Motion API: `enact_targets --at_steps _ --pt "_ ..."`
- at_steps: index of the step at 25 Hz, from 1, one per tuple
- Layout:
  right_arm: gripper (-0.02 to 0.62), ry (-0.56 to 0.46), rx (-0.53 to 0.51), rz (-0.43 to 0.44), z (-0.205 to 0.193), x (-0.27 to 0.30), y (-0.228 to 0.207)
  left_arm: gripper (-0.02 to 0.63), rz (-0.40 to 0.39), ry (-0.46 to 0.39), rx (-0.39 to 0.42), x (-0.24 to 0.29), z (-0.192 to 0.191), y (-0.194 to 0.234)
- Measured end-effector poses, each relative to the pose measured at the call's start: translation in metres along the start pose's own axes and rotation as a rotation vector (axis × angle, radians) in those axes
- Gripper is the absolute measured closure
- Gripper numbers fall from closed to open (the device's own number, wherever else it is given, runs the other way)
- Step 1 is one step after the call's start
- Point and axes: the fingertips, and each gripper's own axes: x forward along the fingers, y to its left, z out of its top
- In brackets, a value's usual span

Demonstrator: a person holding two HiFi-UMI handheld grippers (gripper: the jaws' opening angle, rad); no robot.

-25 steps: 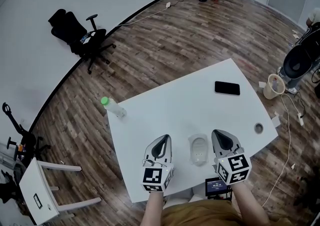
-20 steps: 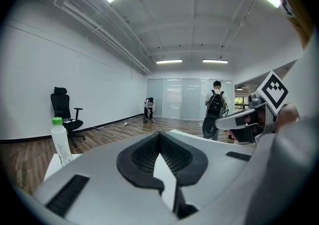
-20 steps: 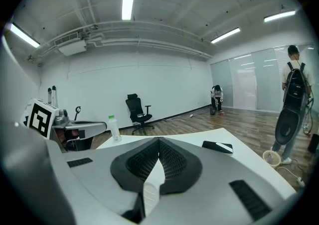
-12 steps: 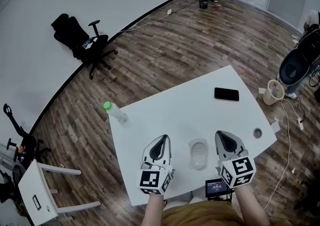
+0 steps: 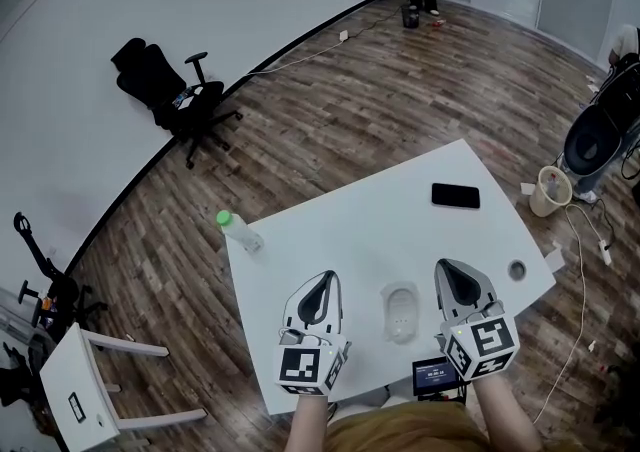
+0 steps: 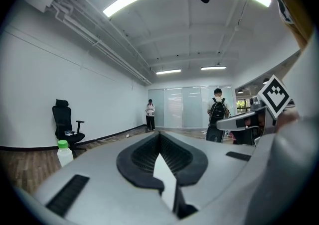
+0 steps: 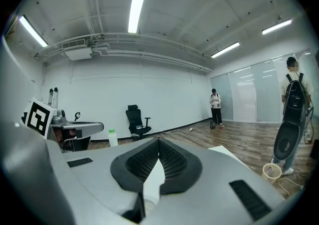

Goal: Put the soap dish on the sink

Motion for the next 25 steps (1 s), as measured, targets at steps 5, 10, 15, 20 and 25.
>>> enact_targets --at_steps 5,10,15,20,25 --pt "0.586 -0.027 -0.006 -0.012 0.009 -0.006 -0.001 0.598 0.001 -0.028 0.021 -0.002 0.019 -0.003" --pt "0.586 -0.042 -0.009 -0.017 0.013 -0.011 0.0 0.598 0.009 -0.026 0.056 -0.007 0.023 -0.007" --pt "0.586 -0.052 -0.022 -0.007 0.015 -0.01 0.001 0.598 0.03 -0.019 0.072 -0.01 0.021 -0.003" --pt "0.587 -0.05 -0.037 -0.011 0.017 -0.011 0.0 0.598 0.049 -0.022 0.058 -0.011 0.024 -0.003" --pt "0.588 -0.056 -0.023 -0.006 0.019 -0.01 0.0 0.598 0.041 -0.014 0.072 -0.011 0.019 0.0"
